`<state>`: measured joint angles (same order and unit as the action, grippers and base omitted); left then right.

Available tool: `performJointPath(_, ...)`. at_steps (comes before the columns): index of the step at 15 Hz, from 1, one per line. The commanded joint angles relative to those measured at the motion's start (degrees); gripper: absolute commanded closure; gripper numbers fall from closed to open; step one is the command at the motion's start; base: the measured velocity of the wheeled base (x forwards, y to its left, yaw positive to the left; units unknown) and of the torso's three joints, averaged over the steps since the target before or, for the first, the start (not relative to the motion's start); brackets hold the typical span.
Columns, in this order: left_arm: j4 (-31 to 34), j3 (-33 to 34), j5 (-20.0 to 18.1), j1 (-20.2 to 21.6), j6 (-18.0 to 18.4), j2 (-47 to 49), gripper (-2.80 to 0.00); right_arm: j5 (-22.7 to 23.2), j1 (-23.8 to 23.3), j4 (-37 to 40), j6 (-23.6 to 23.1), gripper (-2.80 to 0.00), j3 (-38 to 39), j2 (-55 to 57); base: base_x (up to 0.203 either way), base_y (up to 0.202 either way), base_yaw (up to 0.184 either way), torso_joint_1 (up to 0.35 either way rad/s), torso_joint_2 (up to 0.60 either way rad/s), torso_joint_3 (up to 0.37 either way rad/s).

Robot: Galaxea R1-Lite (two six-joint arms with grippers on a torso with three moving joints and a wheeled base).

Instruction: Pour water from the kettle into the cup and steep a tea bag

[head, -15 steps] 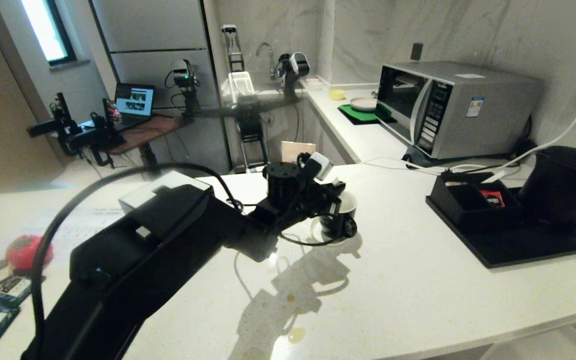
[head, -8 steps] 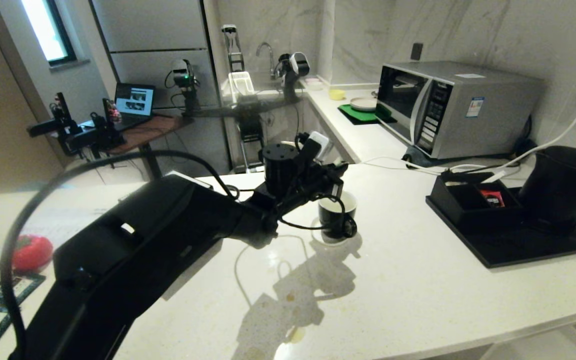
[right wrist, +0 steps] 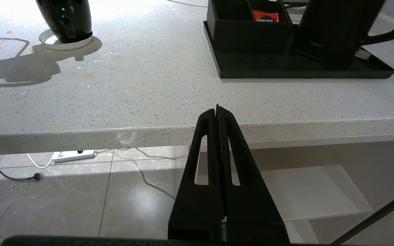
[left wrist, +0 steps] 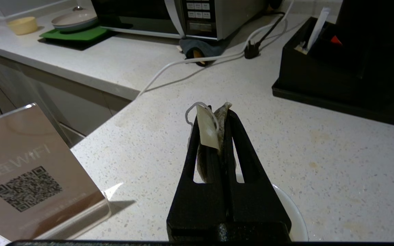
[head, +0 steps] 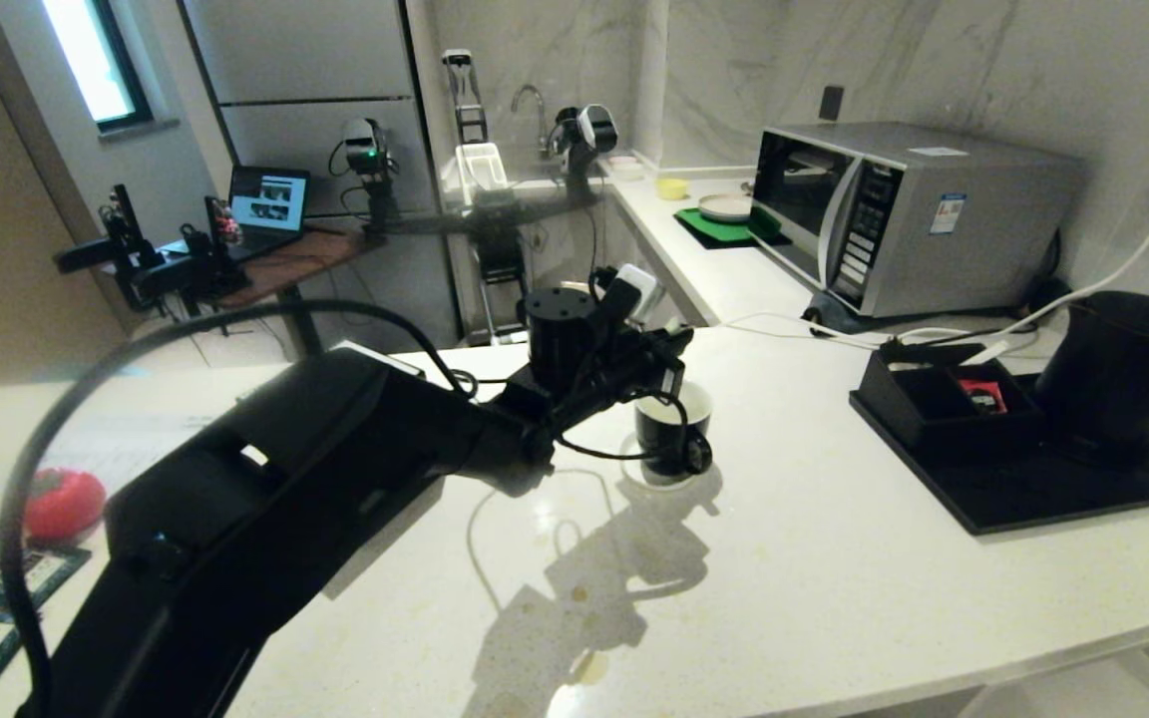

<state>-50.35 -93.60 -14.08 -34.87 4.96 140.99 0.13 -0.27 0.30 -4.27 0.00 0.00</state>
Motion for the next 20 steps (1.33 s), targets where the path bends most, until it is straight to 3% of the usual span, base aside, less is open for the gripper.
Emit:
performJointPath(1,-0.4,0.0,-0.1,-0.1,0.0,1.7,0.0,0.0,0.0,0.0,0.0,0.0,0.0,0.0,0.0,0.0,0.0,0.0,0.0,0.0)
performJointPath(20,-0.7,0.4,-0.2,0.0,0.1,4.7,0.0,0.0,0.0,0.0,0.0,0.0,0.0,0.0,0.0,0.0,0.0,0.0,0.0,0.0)
